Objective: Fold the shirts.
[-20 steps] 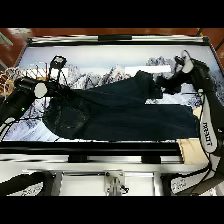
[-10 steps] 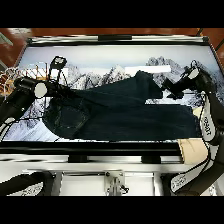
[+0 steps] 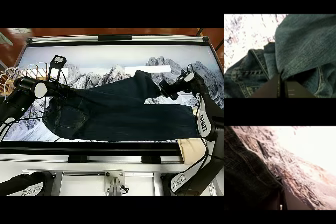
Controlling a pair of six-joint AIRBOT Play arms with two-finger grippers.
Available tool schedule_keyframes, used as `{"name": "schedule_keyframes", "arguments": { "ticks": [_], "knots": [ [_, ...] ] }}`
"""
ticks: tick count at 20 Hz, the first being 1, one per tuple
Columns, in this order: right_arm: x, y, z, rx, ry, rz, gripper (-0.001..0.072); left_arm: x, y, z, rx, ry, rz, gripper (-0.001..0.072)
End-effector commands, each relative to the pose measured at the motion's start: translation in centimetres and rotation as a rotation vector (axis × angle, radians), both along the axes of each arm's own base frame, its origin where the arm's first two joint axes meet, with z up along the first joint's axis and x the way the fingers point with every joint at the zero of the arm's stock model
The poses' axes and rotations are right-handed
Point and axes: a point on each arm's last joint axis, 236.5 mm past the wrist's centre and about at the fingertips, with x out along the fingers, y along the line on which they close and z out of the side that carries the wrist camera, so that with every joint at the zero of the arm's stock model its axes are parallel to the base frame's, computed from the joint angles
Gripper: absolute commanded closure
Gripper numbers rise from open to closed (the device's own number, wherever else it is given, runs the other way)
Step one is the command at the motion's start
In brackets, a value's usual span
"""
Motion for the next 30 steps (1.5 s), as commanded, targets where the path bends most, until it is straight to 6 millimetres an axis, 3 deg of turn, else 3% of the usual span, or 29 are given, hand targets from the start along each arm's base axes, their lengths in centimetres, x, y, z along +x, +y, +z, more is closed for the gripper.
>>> {"name": "schedule_keyframes", "arguments": {
  "ticks": [1,3,6,8,10,11,12,13,14,15,18,21,23,27,28,30],
  "knots": [
    [1.0,0.3,1.3,0.005,-0.069,0.031,0.0618,0.5,-0.2,0.4,-0.009,-0.028,-0.003,0.0625],
    [1.8,-1.6,3.8,-0.084,-0.154,0.06,0.0618,0.5,-0.2,0.4,-0.009,-0.028,-0.003,0.0625],
    [2.8,-7.3,9.3,-0.298,-0.283,0.013,0.0619,0.5,-0.3,0.4,-0.01,-0.028,-0.002,0.0624],
    [2.0,-11.5,12.2,-0.418,-0.303,-0.054,0.0619,0.6,-0.5,0.4,-0.022,-0.027,0.0,0.0624],
    [0.0,-15.5,13.6,-0.508,-0.261,-0.124,0.0619,0.5,-1.0,0.3,-0.051,-0.02,0.002,0.0623],
    [-1.1,-17.2,13.8,-0.543,-0.227,-0.148,0.0619,0.5,-1.3,0.0,-0.066,-0.009,0.004,0.0606],
    [-2.4,-18.7,13.8,-0.572,-0.183,-0.172,0.0619,0.4,-1.6,-0.4,-0.078,0.003,0.006,0.0499],
    [-3.5,-19.7,13.3,-0.587,-0.136,-0.186,0.0619,0.3,-2.0,-0.8,-0.096,0.02,0.008,0.0337],
    [-4.5,-20.3,12.7,-0.589,-0.093,-0.19,0.0619,0.3,-2.2,-1.2,-0.105,0.033,0.01,0.0219],
    [-5.1,-20.5,12.1,-0.584,-0.064,-0.191,0.0619,0.3,-2.3,-1.5,-0.107,0.042,0.011,0.0149],
    [-5.4,-19.9,9.9,-0.569,-0.015,-0.168,0.0619,0.1,-2.2,-1.8,-0.102,0.053,0.011,0.0148],
    [-5.3,-20.0,9.2,-0.58,-0.004,-0.165,0.0619,-2.5,-1.0,-3.4,-0.026,0.173,-0.016,0.0147],
    [-5.6,-21.7,10.3,-0.65,-0.011,-0.189,0.0619,-5.2,-0.1,-4.6,0.03,0.293,-0.04,0.0147],
    [-5.1,-25.9,15.1,-0.849,-0.113,-0.248,0.0619,-8.8,2.3,-5.7,0.073,0.468,-0.006,0.0147],
    [-5.5,-26.9,15.4,-0.875,-0.107,-0.26,0.0619,-9.3,2.9,-5.9,0.076,0.497,0.007,0.0147],
    [-6.7,-28.2,14.0,-0.847,-0.057,-0.292,0.0619,-10.0,3.5,-6.4,0.07,0.531,0.024,0.0148]
  ]
}}
